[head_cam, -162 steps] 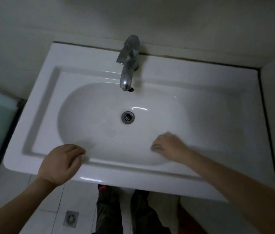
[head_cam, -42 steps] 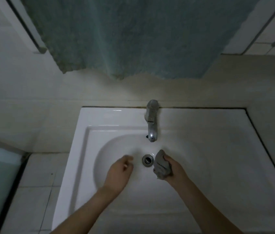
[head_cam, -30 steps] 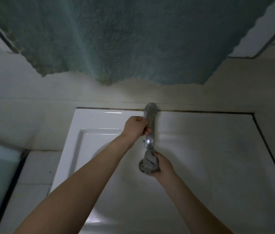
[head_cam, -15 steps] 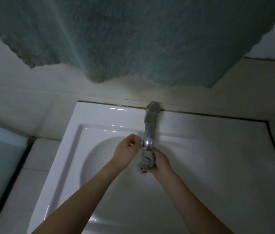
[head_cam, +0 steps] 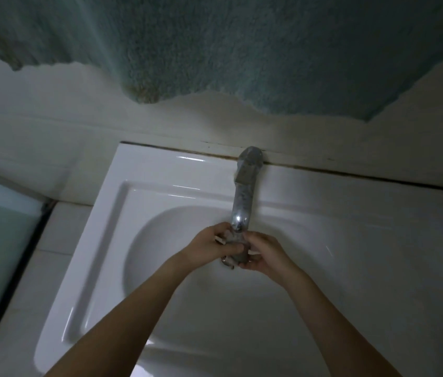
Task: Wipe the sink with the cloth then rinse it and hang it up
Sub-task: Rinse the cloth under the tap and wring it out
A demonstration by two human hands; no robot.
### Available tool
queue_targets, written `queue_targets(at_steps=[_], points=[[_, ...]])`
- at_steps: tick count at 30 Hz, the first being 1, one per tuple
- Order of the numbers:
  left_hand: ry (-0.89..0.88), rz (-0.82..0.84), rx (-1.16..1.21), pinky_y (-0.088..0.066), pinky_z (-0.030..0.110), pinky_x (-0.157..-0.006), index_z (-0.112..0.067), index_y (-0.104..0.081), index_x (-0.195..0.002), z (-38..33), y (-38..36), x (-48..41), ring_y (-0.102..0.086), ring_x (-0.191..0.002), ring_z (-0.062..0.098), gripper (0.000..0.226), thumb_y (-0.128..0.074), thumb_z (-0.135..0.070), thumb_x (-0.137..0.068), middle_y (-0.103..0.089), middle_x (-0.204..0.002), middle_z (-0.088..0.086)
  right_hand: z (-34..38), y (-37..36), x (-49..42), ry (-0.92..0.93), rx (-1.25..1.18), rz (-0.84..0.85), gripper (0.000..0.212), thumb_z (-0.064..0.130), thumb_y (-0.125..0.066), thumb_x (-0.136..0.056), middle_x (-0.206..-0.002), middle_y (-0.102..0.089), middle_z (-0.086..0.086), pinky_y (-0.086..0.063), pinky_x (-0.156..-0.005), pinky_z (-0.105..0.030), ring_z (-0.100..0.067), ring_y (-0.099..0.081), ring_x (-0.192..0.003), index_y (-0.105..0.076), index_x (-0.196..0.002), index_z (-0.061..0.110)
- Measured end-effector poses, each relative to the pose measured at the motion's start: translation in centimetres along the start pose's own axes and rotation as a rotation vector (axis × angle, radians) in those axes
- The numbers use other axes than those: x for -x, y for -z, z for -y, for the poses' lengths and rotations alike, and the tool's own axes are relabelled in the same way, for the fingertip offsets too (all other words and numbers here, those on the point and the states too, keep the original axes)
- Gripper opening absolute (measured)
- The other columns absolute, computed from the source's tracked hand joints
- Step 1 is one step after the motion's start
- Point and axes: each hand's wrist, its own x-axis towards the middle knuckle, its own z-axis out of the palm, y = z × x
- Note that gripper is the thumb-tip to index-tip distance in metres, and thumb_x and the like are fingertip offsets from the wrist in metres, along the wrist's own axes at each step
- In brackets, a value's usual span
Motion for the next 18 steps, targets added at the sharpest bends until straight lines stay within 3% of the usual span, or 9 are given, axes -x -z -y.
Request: queue_targets(at_steps=[3,6,8,10,12,14,16,18], points=[[0.13,0.037,0.192,-0.057,0.034,-0.086,-0.013,-0.062,-0.117,0.3,0.0,-0.3,-0.069,-0.1,0.025,0.039,-0.069,-0.027,-0.082,-0.068,-0.114,0.019,0.4,-0.5,-0.6,0.036,0.072,0.022,0.025,0.018,-0.066,-0.089,-0.101,-0.074,-0.017,-0.059,-0.064,-0.036,-0.032,-0.074,-0.085,-0.07,-0.112,0.01],[0.12,-0.063,0.229,-0.056,0.042,-0.088,-0.007,-0.064,-0.114,0.6,-0.3,-0.9,-0.068,-0.089,0.027,0.029,-0.064,-0.013,-0.085,-0.068,-0.108,0.027,0.1,-0.3,-1.1,0.06,0.111,0.038,0.021,0.021,-0.069,-0.088,-0.101,-0.076,-0.012,-0.06,-0.072,-0.041,-0.028,-0.074,-0.091,-0.074,-0.108,0.018],[0.098,-0.121,0.197,-0.057,0.047,-0.089,-0.015,-0.067,-0.109,0.7,-0.2,-1.1,-0.07,-0.084,0.032,0.032,-0.066,-0.02,-0.078,-0.072,-0.095,0.023,-0.1,0.5,-1.3,0.055,0.108,0.06,0.016,0.018,-0.065,-0.09,-0.095,-0.076,-0.008,-0.06,-0.075,-0.042,-0.023,-0.073,-0.086,-0.076,-0.101,0.02],[0.089,-0.179,0.135,-0.059,0.045,-0.084,-0.021,-0.067,-0.104,1.3,0.0,-1.5,-0.07,-0.086,0.036,0.032,-0.067,-0.031,-0.074,-0.074,-0.089,0.018,-0.3,1.4,-1.8,0.026,0.14,0.076,0.018,0.021,-0.065,-0.087,-0.098,-0.075,-0.011,-0.059,-0.078,-0.044,-0.025,-0.072,-0.087,-0.076,-0.101,0.019],[0.073,-0.241,0.054,-0.059,0.034,-0.074,-0.018,-0.067,-0.095,1.8,0.0,-1.7,-0.07,-0.079,0.03,0.015,-0.067,-0.026,-0.083,-0.075,-0.082,0.012,-0.2,1.8,-2.2,-0.016,0.217,0.082,0.025,0.028,-0.067,-0.083,-0.1,-0.075,-0.016,-0.058,-0.075,-0.042,-0.034,-0.072,-0.088,-0.074,-0.105,0.018],[0.057,-0.301,0.001,-0.054,0.024,-0.065,-0.017,-0.067,-0.086,2.2,0.3,-1.8,-0.068,-0.074,0.022,0.004,-0.064,-0.018,-0.088,-0.074,-0.082,0.01,0.0,2.0,-2.5,-0.006,0.305,-0.022,0.017,0.026,-0.065,-0.086,-0.089,-0.074,-0.014,-0.056,-0.065,-0.035,-0.033,-0.07,-0.078,-0.074,-0.097,0.017],[0.069,-0.357,0.032,-0.053,0.023,-0.065,-0.016,-0.066,-0.083,2.6,0.7,-1.9,-0.067,-0.074,0.019,0.006,-0.066,-0.017,-0.088,-0.072,-0.083,0.009,0.1,2.1,-2.9,0.067,0.342,-0.127,0.014,0.022,-0.063,-0.087,-0.075,-0.063,-0.012,-0.05,-0.061,-0.03,-0.026,-0.061,-0.069,-0.071,-0.083,0.01],[0.124,-0.449,0.123,-0.056,0.031,-0.069,-0.008,-0.069,-0.084,2.7,1.4,-2.0,-0.067,-0.077,0.022,0.013,-0.071,-0.021,-0.086,-0.072,-0.085,0.011,0.1,2.0,-2.9,0.063,0.303,-0.149,0.017,0.026,-0.067,-0.081,-0.064,-0.054,-0.011,-0.043,-0.063,-0.031,-0.022,-0.052,-0.062,-0.068,-0.071,0.012]])
